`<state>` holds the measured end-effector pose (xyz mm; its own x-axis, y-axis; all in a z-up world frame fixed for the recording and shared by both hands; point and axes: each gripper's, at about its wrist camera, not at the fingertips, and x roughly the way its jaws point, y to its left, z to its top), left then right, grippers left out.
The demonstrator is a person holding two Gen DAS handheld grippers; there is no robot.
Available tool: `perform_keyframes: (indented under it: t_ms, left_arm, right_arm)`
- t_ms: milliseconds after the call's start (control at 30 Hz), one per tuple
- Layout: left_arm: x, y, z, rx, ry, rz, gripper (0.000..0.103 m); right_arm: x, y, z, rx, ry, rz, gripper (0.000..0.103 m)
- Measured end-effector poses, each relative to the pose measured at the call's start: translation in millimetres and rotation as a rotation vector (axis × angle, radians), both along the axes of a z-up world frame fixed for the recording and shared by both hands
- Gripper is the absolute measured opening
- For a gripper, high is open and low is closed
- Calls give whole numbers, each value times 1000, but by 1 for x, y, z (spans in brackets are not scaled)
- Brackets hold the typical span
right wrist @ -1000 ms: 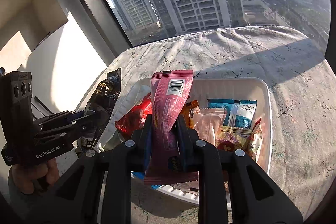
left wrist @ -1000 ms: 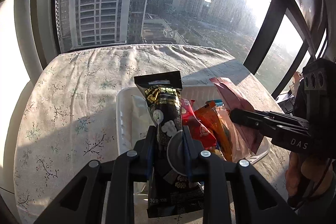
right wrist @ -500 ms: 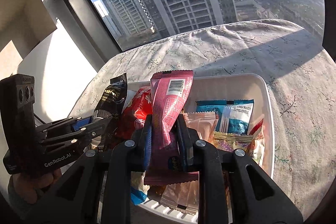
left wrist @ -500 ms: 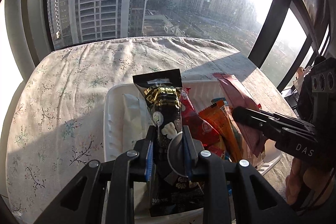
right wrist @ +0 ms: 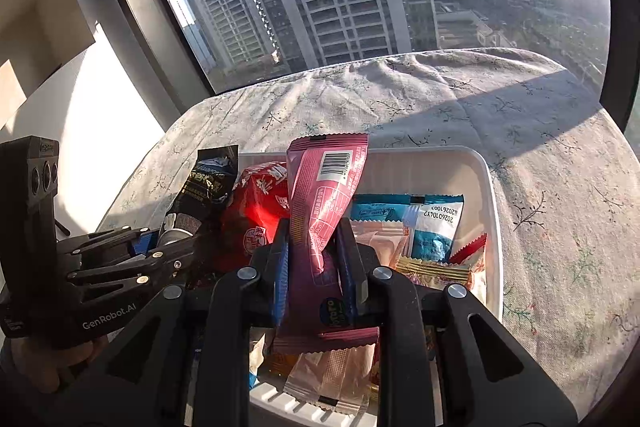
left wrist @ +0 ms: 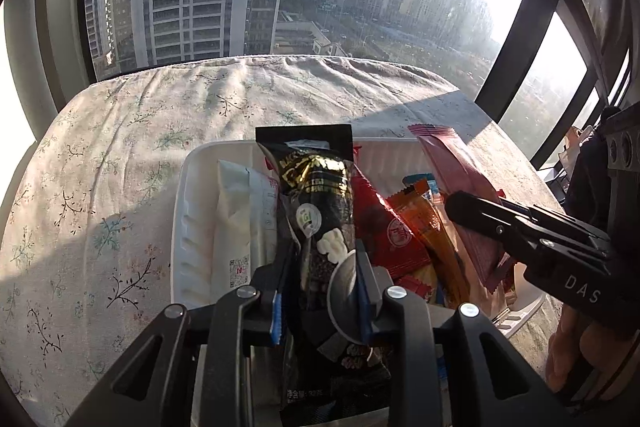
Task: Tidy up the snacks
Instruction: 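Carry the black packet with the left tool while the right tool carries the pink packet into the tray, then open both tools to drop the packets into the tray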
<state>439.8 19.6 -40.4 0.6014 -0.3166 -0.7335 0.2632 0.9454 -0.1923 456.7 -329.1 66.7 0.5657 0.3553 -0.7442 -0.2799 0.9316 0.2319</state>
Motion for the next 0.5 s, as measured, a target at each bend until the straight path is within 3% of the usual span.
perform_keyframes:
  t_ms: [267,500]
  left_arm:
    - [0,-1,-7,-23,-7,5,29]
    - [-2,-2,-8,-19,-22,10,31]
  right_arm:
    - [5,1,-16,-8,37,3,21]
    - [5,4,-23,-26,18,10,21]
